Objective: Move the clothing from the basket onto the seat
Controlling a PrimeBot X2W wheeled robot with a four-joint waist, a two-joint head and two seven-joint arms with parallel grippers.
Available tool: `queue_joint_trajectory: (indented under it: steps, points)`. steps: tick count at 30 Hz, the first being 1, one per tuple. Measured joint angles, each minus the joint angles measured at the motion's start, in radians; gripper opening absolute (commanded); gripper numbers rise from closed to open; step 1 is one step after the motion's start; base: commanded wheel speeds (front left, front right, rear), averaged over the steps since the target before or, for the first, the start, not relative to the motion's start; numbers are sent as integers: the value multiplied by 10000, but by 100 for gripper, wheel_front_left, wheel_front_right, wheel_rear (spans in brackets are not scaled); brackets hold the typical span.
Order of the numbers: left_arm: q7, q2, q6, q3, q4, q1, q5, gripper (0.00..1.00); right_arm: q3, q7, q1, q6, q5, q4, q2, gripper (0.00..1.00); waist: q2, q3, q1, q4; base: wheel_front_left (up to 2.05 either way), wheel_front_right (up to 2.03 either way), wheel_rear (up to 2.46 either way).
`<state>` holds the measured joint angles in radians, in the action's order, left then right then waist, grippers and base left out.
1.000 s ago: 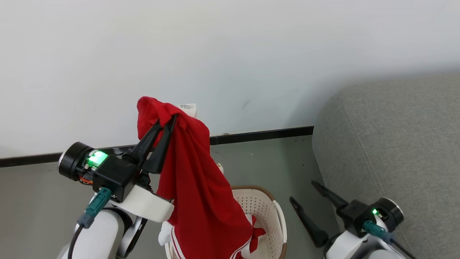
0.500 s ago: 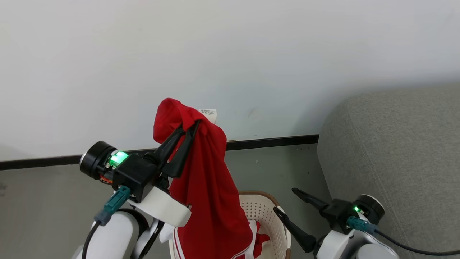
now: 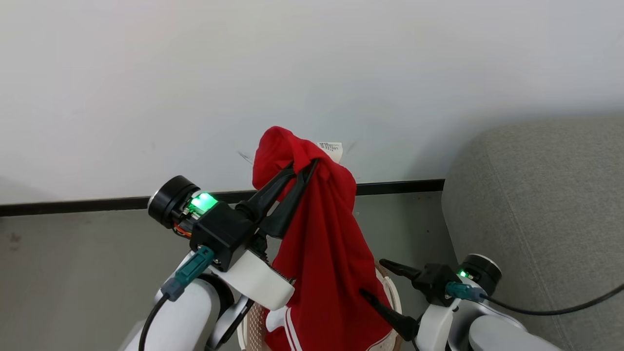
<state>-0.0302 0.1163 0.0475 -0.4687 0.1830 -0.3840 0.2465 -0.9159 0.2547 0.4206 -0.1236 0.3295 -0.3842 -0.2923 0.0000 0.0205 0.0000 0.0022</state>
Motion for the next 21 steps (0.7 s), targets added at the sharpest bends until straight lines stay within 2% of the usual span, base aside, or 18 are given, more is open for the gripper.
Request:
queue_joint_trajectory:
  steps: [13,14,15,16,17,21]
  points:
    - [132,-232,90,-460,272,-216,-2,0,-2330,2,1415,0,1014,-600,69,100,0,-136,0,366,0,0,0]
    - [169,-236,90,-464,278,-217,0,0,-2433,2,1531,0,1083,-656,92,87,0,-148,0,392,0,0,0]
    - [199,-238,90,-466,278,-217,0,0,-2558,2,1653,0,1174,-708,117,63,0,-159,0,414,0,0,0]
    - [199,-244,90,-472,278,-217,0,0,-2715,4,1785,0,1218,-752,134,46,0,-170,0,435,0,0,0]
    - [199,-244,90,-472,278,-217,0,0,-2715,4,1785,0,1218,-752,134,46,0,-170,0,435,0,0,0]
    - [199,-274,84,-477,276,-218,6,0,-3210,4,2117,0,1415,-775,305,16,0,-213,0,506,0,0,0]
